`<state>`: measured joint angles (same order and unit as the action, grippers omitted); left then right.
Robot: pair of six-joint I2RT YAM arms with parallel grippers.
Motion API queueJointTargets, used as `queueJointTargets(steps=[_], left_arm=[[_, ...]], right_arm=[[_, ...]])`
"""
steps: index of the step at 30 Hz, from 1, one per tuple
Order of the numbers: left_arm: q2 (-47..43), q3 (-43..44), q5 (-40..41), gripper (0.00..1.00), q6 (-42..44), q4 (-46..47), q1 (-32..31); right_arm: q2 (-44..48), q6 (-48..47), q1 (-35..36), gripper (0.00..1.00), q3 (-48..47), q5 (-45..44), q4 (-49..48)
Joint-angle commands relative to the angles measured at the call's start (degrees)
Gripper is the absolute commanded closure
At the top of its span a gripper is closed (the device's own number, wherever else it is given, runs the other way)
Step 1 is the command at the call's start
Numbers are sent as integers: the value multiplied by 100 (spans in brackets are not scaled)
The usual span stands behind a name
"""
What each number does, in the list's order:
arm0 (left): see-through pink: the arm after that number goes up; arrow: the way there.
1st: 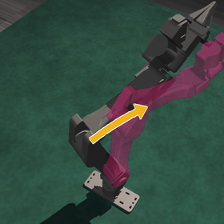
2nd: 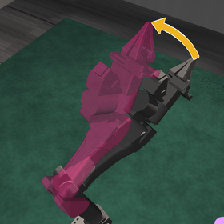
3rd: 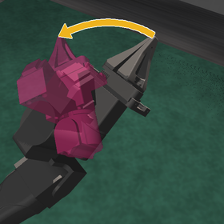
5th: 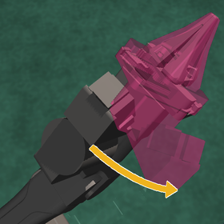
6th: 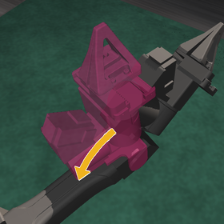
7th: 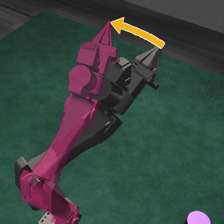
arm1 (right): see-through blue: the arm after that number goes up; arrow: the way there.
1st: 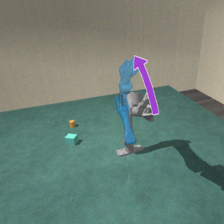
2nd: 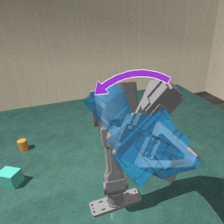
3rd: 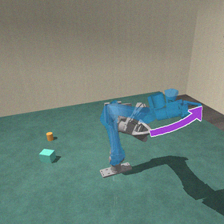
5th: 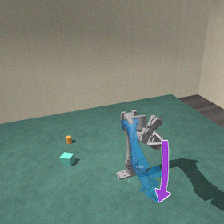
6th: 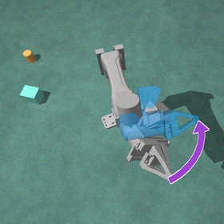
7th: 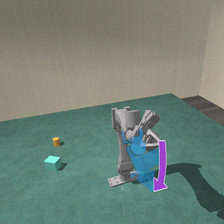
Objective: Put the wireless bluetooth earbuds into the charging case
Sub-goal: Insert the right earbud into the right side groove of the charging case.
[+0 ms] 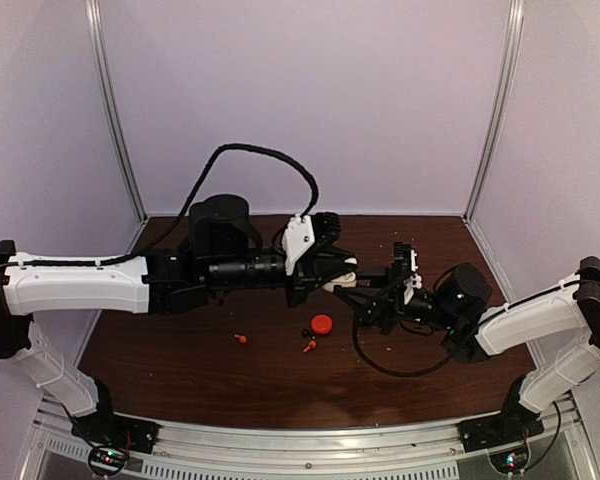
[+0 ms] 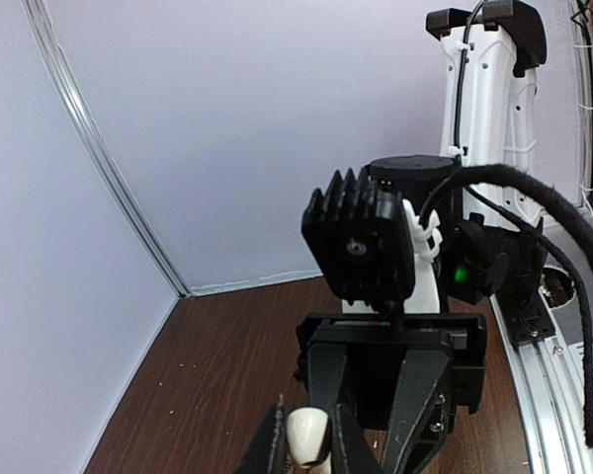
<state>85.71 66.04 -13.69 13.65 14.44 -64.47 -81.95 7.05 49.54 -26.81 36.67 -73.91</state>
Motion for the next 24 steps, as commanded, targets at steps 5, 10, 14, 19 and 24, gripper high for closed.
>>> queueJointTargets(steps=[5, 10, 14, 19, 24], left_arm=[[-31, 35, -67, 95, 51, -93, -8], [-21, 56, -110, 95, 19, -86, -9], [-7, 58, -110, 95, -13, -112, -11], [33, 103, -99, 95, -54, -185, -12], [58, 156, -107, 95, -75, -269, -12]], right_arm=[[171, 57, 38, 100, -44, -90, -195], [151, 130, 38, 100, -44, -173, -273], [169, 142, 36, 100, -36, -203, -283], [193, 156, 38, 100, -17, -254, -313], [214, 148, 38, 100, -8, -387, -316]])
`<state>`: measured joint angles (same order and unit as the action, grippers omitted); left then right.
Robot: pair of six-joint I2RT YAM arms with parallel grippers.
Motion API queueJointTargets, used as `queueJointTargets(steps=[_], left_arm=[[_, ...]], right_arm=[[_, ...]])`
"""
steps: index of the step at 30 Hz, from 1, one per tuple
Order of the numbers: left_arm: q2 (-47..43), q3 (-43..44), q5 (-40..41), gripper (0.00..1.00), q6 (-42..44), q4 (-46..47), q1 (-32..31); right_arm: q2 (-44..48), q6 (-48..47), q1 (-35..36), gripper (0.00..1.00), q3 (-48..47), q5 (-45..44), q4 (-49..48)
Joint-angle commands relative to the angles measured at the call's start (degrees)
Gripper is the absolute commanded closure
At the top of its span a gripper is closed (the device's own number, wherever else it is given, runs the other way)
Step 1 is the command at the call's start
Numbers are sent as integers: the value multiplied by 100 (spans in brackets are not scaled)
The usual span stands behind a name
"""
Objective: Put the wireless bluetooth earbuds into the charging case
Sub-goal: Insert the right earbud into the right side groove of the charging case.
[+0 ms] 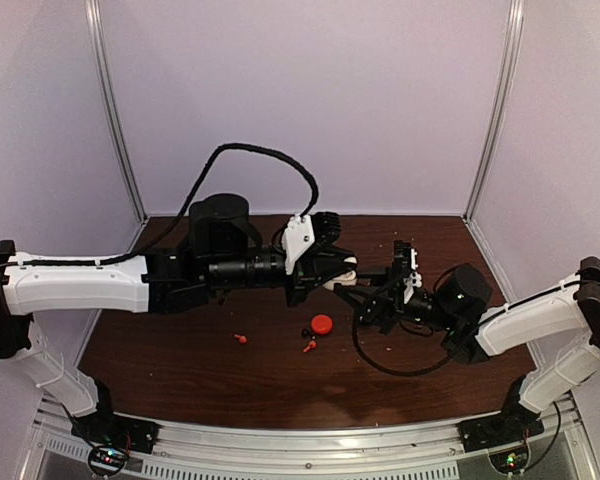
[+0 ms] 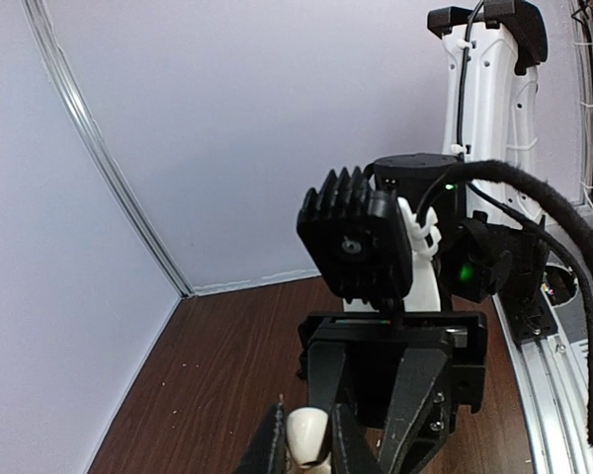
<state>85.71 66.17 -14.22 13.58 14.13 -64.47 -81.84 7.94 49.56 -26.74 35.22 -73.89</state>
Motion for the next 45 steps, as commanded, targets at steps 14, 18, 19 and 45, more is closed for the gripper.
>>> queueJointTargets(steps=[14, 18, 19, 45], left_arm=[[219, 306, 57, 95, -172, -361, -7], [251, 344, 246, 95, -249, -304, -11], [262, 350, 303, 95, -296, -269, -13], [446, 532, 844, 81, -508, -833, -9]], right_arm=[[257, 10, 36, 100, -24, -305, -253], [265, -1, 36, 100, -24, -334, -261], [274, -5, 44, 100, -16, -359, -266], [577, -100, 37, 100, 57, -578, -212]])
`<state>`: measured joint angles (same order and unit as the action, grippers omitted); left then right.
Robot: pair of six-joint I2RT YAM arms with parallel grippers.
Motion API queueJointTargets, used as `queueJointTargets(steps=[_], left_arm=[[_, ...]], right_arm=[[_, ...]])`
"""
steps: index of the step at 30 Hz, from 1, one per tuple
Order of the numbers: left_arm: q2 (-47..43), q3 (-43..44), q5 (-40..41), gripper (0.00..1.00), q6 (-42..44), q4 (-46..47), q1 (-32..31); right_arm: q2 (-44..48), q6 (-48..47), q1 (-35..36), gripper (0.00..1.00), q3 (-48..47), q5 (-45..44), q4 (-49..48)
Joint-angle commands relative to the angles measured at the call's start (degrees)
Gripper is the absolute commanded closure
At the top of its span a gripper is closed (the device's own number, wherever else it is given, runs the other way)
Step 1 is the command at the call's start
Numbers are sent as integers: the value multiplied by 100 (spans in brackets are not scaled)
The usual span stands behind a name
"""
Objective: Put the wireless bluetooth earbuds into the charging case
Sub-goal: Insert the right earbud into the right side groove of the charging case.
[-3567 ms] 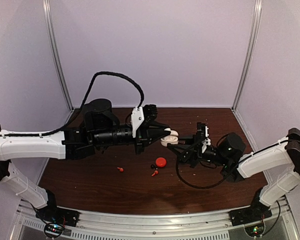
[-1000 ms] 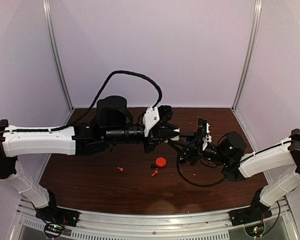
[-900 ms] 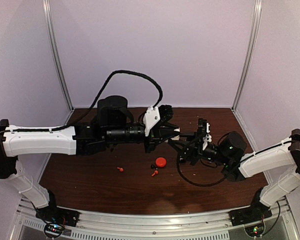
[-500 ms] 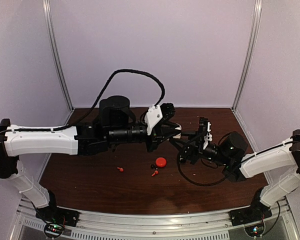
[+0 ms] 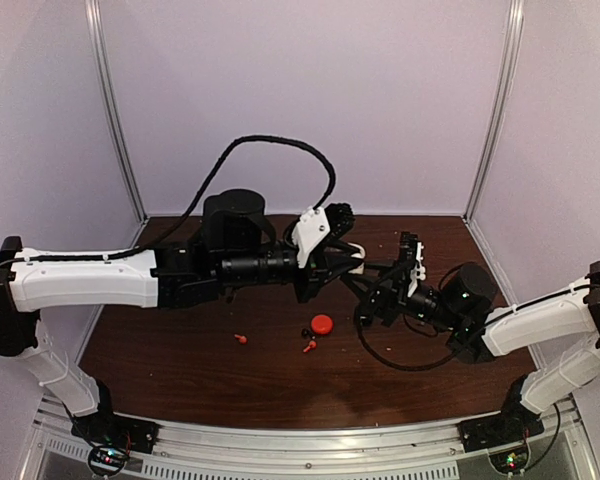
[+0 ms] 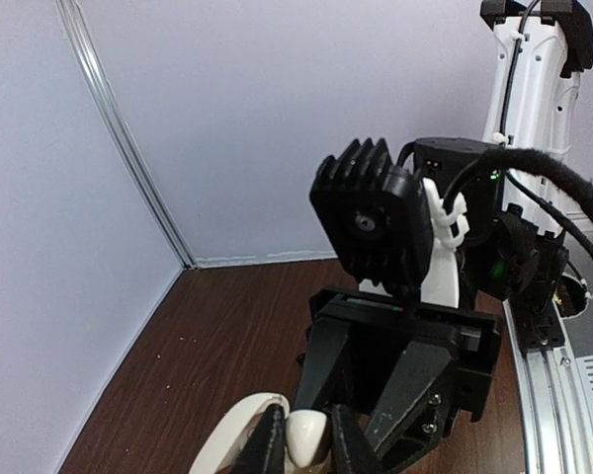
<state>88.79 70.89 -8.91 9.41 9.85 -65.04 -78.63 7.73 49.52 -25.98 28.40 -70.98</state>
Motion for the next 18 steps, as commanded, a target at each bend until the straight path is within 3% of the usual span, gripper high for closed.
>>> queueJointTargets(steps=[1, 18], left_arm=[[132, 57, 343, 80, -89, -412, 44], [-82, 59, 406, 62, 7, -411, 45]], right_arm=[[253, -85, 46, 100, -21, 104, -489], [101, -33, 42, 100, 14, 65, -489]])
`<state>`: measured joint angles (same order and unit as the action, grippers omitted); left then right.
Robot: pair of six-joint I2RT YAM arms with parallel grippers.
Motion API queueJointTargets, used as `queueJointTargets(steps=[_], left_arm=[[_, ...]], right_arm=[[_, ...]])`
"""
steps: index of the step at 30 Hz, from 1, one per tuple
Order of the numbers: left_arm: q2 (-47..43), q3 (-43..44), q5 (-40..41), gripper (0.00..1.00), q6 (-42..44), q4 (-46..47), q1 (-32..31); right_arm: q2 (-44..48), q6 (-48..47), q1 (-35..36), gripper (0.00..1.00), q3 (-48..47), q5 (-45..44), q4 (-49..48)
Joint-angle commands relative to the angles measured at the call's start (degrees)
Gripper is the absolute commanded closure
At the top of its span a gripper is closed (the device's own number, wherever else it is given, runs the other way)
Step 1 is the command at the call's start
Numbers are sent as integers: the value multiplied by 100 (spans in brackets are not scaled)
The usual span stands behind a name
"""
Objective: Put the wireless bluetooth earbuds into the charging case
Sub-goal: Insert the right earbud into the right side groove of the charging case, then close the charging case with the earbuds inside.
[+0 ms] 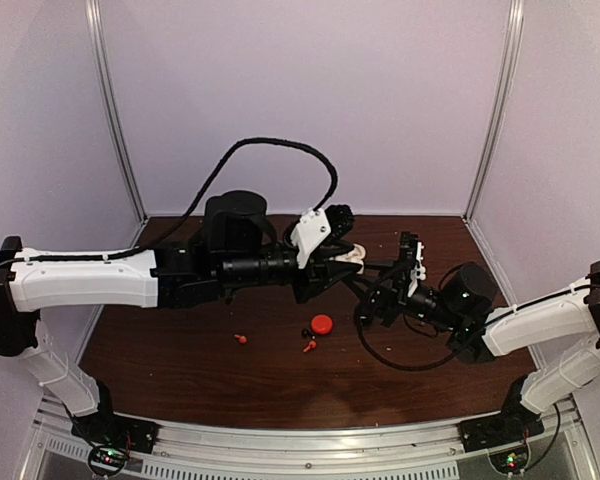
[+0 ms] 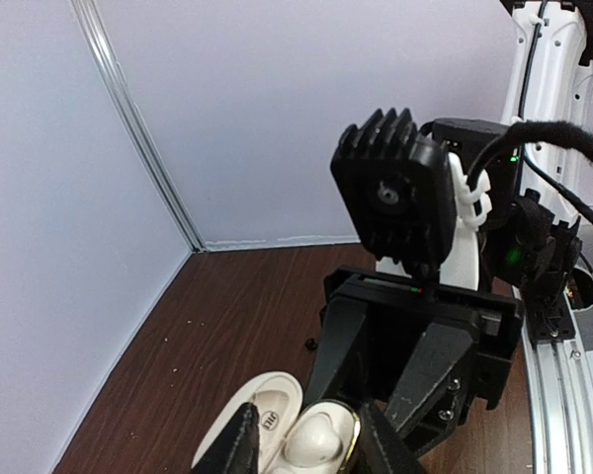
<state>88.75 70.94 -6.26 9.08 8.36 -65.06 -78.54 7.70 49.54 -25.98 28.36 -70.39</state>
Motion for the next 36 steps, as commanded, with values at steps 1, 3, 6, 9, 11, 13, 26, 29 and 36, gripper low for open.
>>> queueJointTargets(steps=[1, 3, 6, 9, 11, 13, 26, 29, 36], left_arm=[[-96, 46, 95, 61, 69, -271, 50], [-136, 15, 89, 58, 94, -274, 49], [-198, -18, 72, 55, 120, -291, 51], [-312, -121, -3, 52, 144, -190, 49], [-417, -211, -51, 49, 156, -115, 51], [-518, -269, -160, 47, 191, -71, 48], [-1108, -818, -308, 28, 192, -41, 87], [-1147, -983, -456, 17, 95, -5, 138], [-1036, -973, -970, 9, 65, -194, 160]], right_arm=[[79, -22, 37, 100, 21, 65, -555], [53, -3, 38, 100, 22, 51, -569], [33, 18, 44, 100, 23, 41, -581], [2, 16, 26, 100, 46, 21, -576], [-31, 25, 29, 100, 69, 17, -581], [-67, 42, 16, 100, 91, 11, -581], [108, 12, 3, 100, 206, 172, -370], [174, -12, 3, 100, 187, 483, -323], [243, 33, 3, 100, 64, 1062, -112]])
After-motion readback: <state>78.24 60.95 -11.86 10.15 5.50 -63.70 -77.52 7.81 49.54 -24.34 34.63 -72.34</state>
